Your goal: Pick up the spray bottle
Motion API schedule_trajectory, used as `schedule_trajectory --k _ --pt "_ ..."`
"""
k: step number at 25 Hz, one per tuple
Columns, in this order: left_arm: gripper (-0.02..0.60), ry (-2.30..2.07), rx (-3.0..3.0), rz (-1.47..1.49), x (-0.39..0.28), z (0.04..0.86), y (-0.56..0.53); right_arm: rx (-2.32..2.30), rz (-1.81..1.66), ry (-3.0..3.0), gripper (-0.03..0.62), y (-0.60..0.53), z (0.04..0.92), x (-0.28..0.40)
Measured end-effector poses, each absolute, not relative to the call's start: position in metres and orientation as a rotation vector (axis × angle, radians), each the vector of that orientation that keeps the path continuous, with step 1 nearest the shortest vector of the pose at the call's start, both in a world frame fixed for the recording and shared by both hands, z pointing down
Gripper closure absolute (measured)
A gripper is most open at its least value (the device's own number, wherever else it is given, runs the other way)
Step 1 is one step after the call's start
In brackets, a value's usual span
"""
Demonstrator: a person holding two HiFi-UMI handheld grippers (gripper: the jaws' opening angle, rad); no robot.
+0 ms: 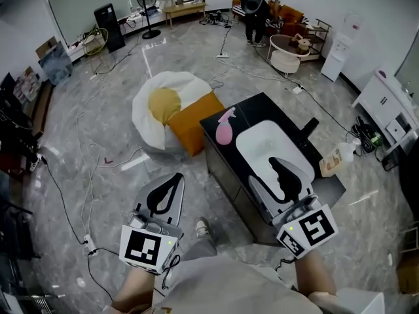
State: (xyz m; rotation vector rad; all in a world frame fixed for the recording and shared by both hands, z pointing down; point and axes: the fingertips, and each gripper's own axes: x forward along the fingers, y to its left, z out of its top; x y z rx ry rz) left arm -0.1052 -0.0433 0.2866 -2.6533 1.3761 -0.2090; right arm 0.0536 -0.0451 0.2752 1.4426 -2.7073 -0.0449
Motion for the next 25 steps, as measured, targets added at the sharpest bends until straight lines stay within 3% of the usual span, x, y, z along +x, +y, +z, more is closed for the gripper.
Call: schedule_trajectory --k 12,25 --pt "0.561 1.204 -2.75 -0.3 -0.141 0.324 -0.203 1.55 0.117 -2.534 0.358 -0.204 0.335 0.015" --pt "0.561 1.155 -2.874 -0.435 -0.146 0.386 -0.279 1.578 0.298 -2.379 0.358 -0.288 0.424 0.016"
